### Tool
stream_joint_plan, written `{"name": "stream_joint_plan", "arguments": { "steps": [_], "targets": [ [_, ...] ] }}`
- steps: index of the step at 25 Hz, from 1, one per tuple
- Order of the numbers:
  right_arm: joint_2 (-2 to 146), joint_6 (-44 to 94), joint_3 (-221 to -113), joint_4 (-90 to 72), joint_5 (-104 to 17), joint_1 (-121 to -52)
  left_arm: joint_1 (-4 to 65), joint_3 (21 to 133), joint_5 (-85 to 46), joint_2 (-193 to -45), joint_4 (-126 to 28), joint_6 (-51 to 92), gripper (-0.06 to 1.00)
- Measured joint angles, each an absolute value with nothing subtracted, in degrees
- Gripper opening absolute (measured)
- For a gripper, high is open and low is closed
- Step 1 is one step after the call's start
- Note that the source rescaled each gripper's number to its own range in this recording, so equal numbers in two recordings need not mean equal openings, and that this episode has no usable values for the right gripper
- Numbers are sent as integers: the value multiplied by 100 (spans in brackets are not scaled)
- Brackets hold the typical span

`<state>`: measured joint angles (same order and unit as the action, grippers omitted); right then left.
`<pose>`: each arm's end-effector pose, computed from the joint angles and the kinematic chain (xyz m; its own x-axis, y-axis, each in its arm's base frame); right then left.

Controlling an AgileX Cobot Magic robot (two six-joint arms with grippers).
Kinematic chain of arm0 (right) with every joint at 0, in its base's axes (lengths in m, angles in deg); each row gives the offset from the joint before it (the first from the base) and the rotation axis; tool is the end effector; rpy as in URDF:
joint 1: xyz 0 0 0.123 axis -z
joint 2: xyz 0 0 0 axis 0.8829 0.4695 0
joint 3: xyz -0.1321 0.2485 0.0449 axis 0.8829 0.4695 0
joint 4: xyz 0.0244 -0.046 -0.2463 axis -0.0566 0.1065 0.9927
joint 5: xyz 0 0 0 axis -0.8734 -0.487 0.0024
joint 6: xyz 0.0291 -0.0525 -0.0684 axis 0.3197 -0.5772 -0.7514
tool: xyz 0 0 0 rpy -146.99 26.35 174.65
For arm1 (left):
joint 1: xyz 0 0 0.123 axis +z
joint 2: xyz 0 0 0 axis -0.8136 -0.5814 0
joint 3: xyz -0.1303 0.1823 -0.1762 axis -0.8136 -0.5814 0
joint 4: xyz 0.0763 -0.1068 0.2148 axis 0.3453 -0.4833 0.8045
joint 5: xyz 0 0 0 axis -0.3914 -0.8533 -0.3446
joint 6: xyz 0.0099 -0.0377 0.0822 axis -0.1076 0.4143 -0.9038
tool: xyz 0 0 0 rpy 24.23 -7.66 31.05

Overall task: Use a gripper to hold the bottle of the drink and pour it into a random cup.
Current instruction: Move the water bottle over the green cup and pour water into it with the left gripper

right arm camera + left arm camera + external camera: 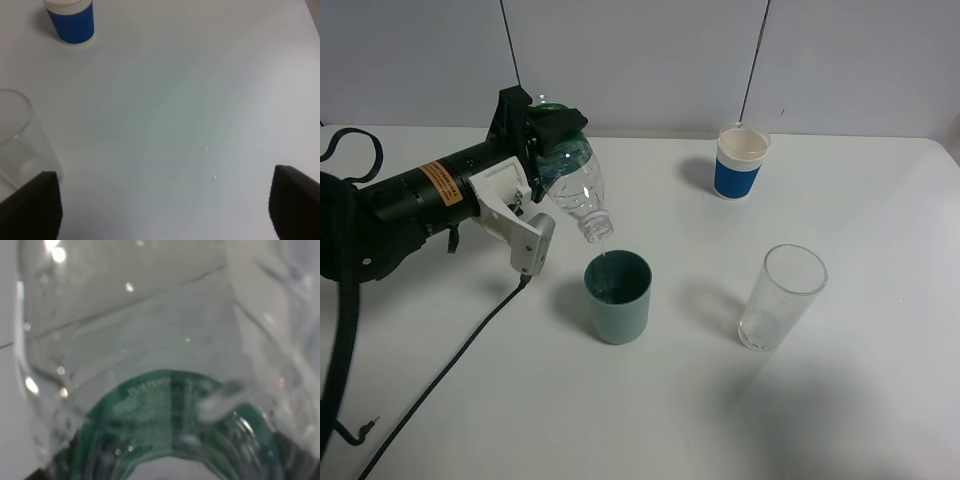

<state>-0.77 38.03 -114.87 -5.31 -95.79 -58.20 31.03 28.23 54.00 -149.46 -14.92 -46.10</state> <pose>-0.0025 0.0060 0.2739 -0.4779 -0.0988 -0.8729 -0.0525 0.9951 -0.0839 0.2680 -0.1486 0.1655 0.6410 0.7004 0.3138 -0.2168 -0.2270 0.9495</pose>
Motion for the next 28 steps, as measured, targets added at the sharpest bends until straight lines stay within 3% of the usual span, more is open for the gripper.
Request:
{"name": "stream_joint_plan", "arguments": {
  "steps": [28],
  "targets": [
    [-77, 3803, -11487, -531, -9579, -5820, 3103, 2821, 5395, -14742, -1600, -5255, 7]
  ]
}}
